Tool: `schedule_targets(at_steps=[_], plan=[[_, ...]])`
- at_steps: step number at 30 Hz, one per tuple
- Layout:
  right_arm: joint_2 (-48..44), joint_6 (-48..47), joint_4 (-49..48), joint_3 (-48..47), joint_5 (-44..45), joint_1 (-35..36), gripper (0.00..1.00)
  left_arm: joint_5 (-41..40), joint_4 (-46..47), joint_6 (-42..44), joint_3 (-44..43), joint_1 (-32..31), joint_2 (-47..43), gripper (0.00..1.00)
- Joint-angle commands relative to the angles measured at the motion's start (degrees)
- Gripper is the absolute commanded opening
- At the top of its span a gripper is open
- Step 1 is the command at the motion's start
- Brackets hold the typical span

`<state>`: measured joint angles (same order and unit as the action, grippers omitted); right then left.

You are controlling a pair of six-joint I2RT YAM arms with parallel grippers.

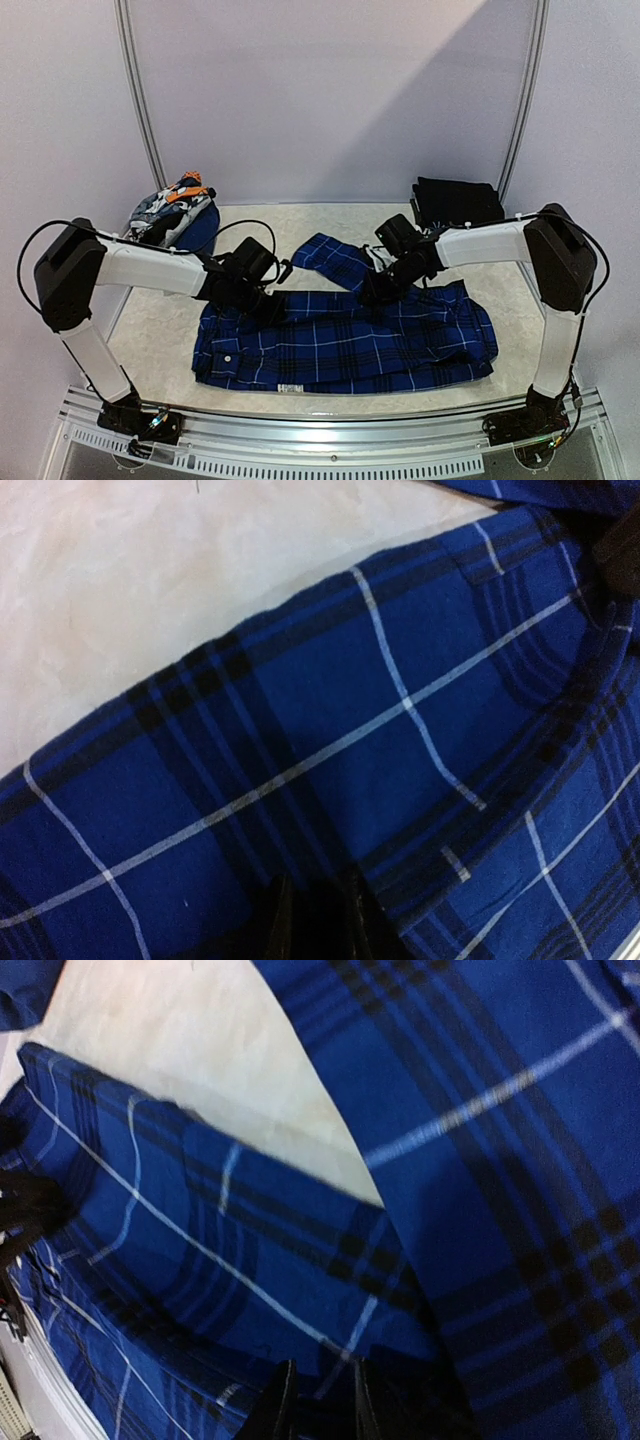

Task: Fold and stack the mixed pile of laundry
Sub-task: Adjust the 1/3-folded shirt at the center of the board.

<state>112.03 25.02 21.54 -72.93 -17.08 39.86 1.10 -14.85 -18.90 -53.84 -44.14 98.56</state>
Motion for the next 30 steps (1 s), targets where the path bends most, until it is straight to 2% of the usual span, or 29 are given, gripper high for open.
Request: schedule_targets(at_steps=[1, 10, 18, 27, 30], plan=[[-3.45, -0.01, 2.43, 4.02, 0.52, 1.77, 0.20, -0.86, 0.10, -0.13, 2.69, -1.25, -3.40, 0.19], [-9.43, 3.80, 0.99, 12.25, 3.58, 5.22, 0.19, -5.35, 0.18, -0.46, 6.51, -1.36, -6.51, 0.16], [-14.57, 4.99, -0.57, 15.03, 5.22, 8.42, 0.19, -21.64, -1.24, -5.42, 11.26, -0.64, -13.42, 0.13], [-19.86, 2.77, -3.92, 14.72, 7.00, 8.48, 0.20, -25.08, -1.37, -9.57, 16.56, 1.83, -16.39, 0.12], [-21.31, 2.15, -4.06, 13.72, 9.96, 8.40, 0.22, -25.64, -1.58, -11.63, 17.61, 2.83, -16.66, 0.12]])
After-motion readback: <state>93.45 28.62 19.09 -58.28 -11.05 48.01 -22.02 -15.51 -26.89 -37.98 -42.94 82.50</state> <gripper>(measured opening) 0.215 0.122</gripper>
